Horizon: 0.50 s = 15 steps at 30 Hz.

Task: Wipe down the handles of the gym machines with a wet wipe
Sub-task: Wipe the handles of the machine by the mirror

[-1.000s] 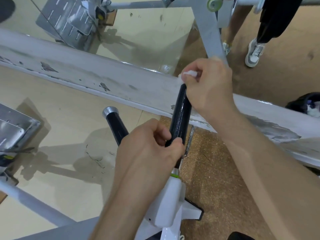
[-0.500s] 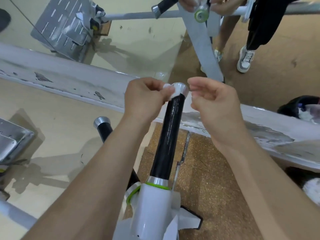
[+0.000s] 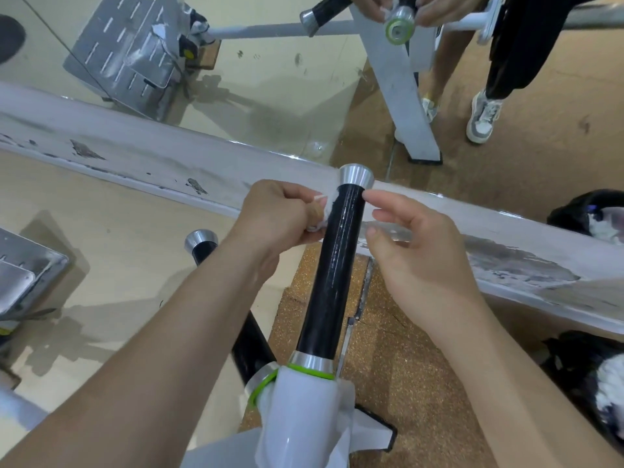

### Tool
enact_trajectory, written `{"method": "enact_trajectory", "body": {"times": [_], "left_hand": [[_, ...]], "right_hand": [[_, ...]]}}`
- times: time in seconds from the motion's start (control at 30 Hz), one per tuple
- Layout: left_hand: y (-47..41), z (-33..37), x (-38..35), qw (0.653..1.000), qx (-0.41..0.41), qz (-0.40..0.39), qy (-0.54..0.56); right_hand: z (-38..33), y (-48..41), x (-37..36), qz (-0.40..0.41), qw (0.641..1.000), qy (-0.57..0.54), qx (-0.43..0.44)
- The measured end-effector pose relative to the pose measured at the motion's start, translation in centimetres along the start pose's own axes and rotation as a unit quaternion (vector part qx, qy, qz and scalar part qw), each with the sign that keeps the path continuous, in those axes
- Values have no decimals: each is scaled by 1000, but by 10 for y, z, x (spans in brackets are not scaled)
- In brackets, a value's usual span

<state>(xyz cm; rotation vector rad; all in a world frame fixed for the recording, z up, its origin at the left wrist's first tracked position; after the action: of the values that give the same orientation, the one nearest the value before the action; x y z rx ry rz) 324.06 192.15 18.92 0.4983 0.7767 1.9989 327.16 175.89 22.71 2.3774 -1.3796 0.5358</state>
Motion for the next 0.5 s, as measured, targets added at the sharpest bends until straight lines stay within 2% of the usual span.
{"method": "enact_trajectory", "body": {"times": [0.17,0.27,0.4,0.5], "left_hand": [[1,7,-9,998,-23,-39,40],[1,2,-12,999,-31,-31,-4],[0,-9,-2,991,17,-47,-123],[4,-5,-6,996,-4,-68,-65]], "right_hand": [[1,4,-4,4,1000,-8,-6],[2,6,-5,3,1000,-3,-9],[3,9,-5,7,1000,-7,-13],[3,10,-5,10,1000,-16,-12]]}}
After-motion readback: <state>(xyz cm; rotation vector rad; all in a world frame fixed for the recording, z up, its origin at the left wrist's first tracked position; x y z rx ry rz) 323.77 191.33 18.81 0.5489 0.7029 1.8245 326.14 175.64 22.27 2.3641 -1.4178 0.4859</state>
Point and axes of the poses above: each hand's wrist, its own y-axis away from the middle knuckle, its own x-axis out of the back of the hand, z = x × y, the point moved 6 cm from there along -y, towards the middle knuckle, and after that the axes turned 10 degrees about x, right-handed, at the moved point
